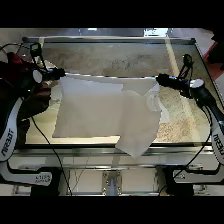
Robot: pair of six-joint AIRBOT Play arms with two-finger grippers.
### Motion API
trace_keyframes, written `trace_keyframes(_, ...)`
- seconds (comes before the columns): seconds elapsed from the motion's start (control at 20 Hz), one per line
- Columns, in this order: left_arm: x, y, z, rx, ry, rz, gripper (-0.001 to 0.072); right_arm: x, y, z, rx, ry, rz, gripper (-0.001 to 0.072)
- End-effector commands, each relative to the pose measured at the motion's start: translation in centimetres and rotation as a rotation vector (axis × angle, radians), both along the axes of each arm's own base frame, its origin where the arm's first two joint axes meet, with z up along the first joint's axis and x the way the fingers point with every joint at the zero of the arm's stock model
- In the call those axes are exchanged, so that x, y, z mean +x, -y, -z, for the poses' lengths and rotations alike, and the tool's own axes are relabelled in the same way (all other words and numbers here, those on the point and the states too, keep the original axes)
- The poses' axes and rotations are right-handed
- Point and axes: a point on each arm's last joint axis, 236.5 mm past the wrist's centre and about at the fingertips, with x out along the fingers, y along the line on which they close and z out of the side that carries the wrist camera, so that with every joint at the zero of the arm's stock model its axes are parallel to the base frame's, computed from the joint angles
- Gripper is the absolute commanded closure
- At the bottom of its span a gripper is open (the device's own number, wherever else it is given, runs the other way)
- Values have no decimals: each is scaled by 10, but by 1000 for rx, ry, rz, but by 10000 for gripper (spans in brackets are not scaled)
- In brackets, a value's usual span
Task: Fold the shirts.
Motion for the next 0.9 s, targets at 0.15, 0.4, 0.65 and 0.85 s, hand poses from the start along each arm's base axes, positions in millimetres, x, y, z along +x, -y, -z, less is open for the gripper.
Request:
trace_keyframes(0.15, 48, -2, 11, 16, 58, -30, 697, 43, 8, 20, -106, 38, -9, 686)
trace_keyframes(0.4, 24, -4, -52, 138, 55, 58, 696, 26, -12, -35, -162, 57, -163, 686)
trace_keyframes(0.65, -37, -13, -28, 201, -203, 99, 696, -40, -9, -42, -259, -138, -257, 686)
trace_keyframes(0.85, -79, -15, 22, 198, -340, 111, 696, -84, -5, 5, -257, -309, -269, 686)
